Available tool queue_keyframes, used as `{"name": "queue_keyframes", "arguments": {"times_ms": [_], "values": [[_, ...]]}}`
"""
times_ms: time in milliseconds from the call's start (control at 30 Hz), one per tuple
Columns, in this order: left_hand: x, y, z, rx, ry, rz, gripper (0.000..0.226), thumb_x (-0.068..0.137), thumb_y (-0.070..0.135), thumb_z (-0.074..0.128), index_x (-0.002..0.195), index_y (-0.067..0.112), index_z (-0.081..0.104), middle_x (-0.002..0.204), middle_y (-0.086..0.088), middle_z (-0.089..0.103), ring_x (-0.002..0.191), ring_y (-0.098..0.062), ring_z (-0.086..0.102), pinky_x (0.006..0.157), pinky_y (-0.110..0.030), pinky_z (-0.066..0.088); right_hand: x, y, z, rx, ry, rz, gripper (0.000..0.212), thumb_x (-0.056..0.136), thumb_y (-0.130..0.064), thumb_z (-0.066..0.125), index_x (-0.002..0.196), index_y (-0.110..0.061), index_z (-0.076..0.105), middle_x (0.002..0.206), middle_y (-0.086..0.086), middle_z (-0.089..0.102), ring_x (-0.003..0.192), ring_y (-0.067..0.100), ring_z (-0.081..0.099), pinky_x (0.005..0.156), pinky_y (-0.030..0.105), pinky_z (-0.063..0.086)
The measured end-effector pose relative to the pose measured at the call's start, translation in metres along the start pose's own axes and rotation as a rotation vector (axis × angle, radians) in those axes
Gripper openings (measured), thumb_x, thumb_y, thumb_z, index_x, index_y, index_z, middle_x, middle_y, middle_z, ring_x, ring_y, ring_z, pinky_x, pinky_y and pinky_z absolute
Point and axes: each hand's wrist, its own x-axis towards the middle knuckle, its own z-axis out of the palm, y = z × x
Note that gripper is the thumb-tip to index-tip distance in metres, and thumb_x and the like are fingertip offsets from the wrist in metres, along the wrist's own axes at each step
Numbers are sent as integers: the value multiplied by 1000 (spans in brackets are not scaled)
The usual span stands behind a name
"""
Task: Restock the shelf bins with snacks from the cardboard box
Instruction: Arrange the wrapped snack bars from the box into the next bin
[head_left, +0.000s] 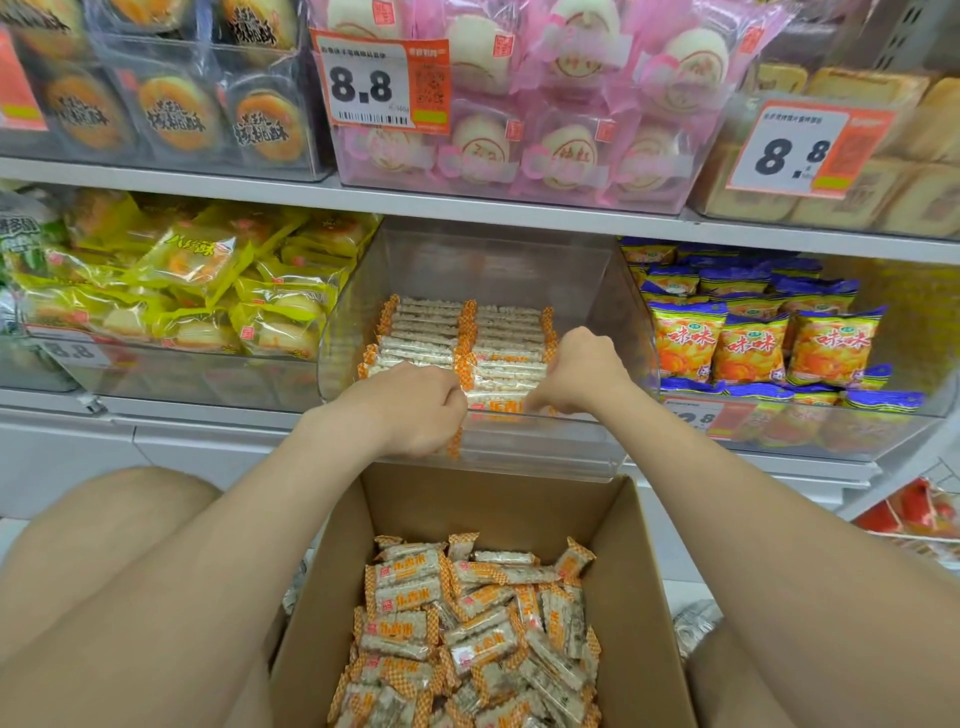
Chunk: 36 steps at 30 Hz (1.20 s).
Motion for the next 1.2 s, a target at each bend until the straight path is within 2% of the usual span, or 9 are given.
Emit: {"name": "queue_keyframes", "arguments": {"times_ms": [167,367,467,567,667,767,867,1033,1200], "values": [[2,-1,0,9,-11,-6,36,106,37,29,103,25,63,106,0,67,99,-24,61,90,-46,55,3,3,6,70,-18,56,67,61,-35,101,108,-9,61,104,10,64,91,26,65,61,31,50],[-2,1,-1,-1,52,-14,34,104,36,35,109,25,67,106,1,70,97,-24,64,85,-43,57,-5,-1,-7,-34,-68,21,56,69,-35,95,101,-12,55,92,4,57,77,19,56,56,29,43],[-19,11,-2,112,313,31,21,103,33,46,103,27,66,99,6,66,91,-22,63,68,-36,51,-25,-2,-24,-104,125,-166,38,85,-32,78,113,-13,60,92,3,61,81,20,60,62,32,48],[-48,25,5,-10,488,155,12,98,32,52,88,32,59,79,13,59,76,-15,59,61,-37,51,-67,0,-28,9,329,-498,19,92,-24,63,109,-22,70,85,-9,69,78,10,67,70,35,57],[-65,22,34,-83,245,214,12,91,39,49,84,31,55,69,11,60,68,-14,59,62,-38,54,-120,7,-15,71,251,-759,12,92,-24,60,97,-26,70,76,-11,69,72,7,66,70,35,56],[-69,16,78,118,-225,190,11,96,41,52,95,33,59,89,8,63,85,-22,64,71,-36,53,-151,26,20,-168,-7,-832,16,93,-31,55,103,-29,67,84,-11,69,80,14,65,72,39,55],[-66,7,129,205,-471,136,23,101,35,52,114,26,67,105,-2,66,97,-27,64,78,-38,54,-161,50,69,-480,-245,-831,25,97,-32,51,118,-25,63,99,-2,69,94,24,66,80,43,55],[-68,-31,216,224,-648,-70,24,104,23,48,110,12,69,109,-7,69,88,-26,65,76,-42,56,-150,92,147,-480,-424,-509,23,94,-27,53,105,-16,70,94,6,70,84,28,69,69,45,62],[-71,-59,264,139,-458,-258,35,102,20,48,136,16,57,136,-11,56,120,-35,59,93,-45,52,-125,125,209,-238,-407,-130,23,95,-20,55,87,-9,73,79,12,66,72,31,65,69,43,61]]}}
